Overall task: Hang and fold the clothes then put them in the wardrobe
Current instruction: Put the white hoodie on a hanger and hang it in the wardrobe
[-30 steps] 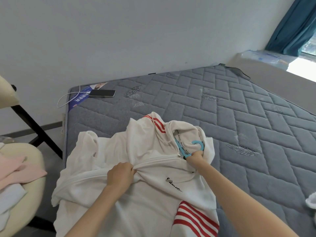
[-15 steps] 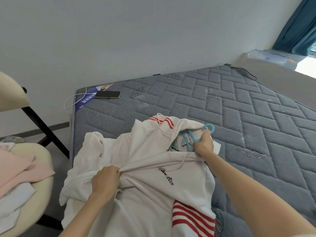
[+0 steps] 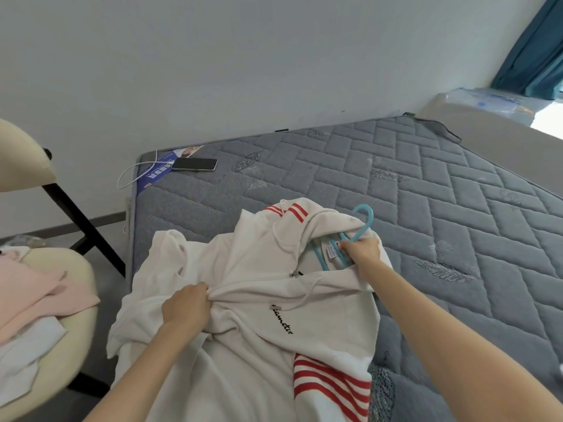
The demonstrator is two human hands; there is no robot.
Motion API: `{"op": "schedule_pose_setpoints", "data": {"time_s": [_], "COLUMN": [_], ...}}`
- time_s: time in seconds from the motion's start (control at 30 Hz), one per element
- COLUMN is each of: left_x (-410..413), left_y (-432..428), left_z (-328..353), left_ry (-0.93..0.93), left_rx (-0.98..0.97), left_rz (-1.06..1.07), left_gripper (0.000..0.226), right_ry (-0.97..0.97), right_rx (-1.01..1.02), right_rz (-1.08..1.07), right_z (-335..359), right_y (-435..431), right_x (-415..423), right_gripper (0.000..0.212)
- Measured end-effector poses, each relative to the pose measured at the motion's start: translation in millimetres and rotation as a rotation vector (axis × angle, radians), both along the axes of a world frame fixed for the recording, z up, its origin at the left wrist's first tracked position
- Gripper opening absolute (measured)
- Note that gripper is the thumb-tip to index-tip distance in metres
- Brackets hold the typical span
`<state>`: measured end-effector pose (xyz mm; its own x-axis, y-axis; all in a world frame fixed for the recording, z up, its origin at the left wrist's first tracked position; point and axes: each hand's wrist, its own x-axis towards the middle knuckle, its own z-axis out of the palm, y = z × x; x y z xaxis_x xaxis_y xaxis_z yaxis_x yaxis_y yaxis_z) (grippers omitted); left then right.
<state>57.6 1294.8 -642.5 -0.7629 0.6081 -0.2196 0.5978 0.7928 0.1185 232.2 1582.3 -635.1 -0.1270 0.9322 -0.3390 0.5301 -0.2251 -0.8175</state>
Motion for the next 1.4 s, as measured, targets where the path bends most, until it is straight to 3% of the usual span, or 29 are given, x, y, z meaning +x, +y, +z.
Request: {"op": "schedule_pose_setpoints", "data": {"time_s": [0.07,0.2,0.27,0.37,0.57,0.67,0.73,0.83,0.97,1.17,1.3,1.4], "left_x": [5,10,9,3,-27,-37,-43,-48,-46,-16,24,53], "left_y": [11,28,32,32,-5,-50,-87,-148,-231,-371,-455,-499], "left_z": [8,37,53,87,175,214,238,271,305,320,325,339], "left_ry": [-0.032,-0.147,-0.174,-0.174,0.162,0.34,0.51,0.668,0.728,0.601,0.472,0.532], "left_rx": [-0.05,0.011,0.15,0.51,0.924,1.045,1.098,1.055,0.924,0.682,0.672,0.704], "left_rz": [-0.075,-0.157,-0.17,-0.148,-0.119,0.062,0.182,0.229,0.146,0.314,0.449,0.531], "left_gripper": [0.045,0.068,0.069,0.062,0.046,0.033,0.043,0.056,0.016,0.036,0.039,0.048], "right_ry": [-0.02,-0.019,-0.018,0.03,0.223,0.32,0.359,0.423,0.566,0.773,0.871,0.976], "right_rx": [0.131,0.356,0.441,0.579,0.871,0.988,1.048,1.133,1.193,1.15,1.161,1.149], "right_rz": [0.101,0.226,0.273,0.417,0.695,0.786,0.845,0.944,1.072,1.315,1.482,1.556], "right_z": [15,64,98,160,290,342,371,407,447,483,500,521], "right_y": [-3,-10,-18,-37,-114,-161,-194,-248,-330,-449,-525,-567], "right_x": [-8,-24,-33,-57,-109,-127,-138,-155,-177,-199,-199,-189], "right_gripper": [0.013,0.02,0.02,0.018,0.014,0.01,0.01,0.011,0.014,0.018,0.019,0.017]}}
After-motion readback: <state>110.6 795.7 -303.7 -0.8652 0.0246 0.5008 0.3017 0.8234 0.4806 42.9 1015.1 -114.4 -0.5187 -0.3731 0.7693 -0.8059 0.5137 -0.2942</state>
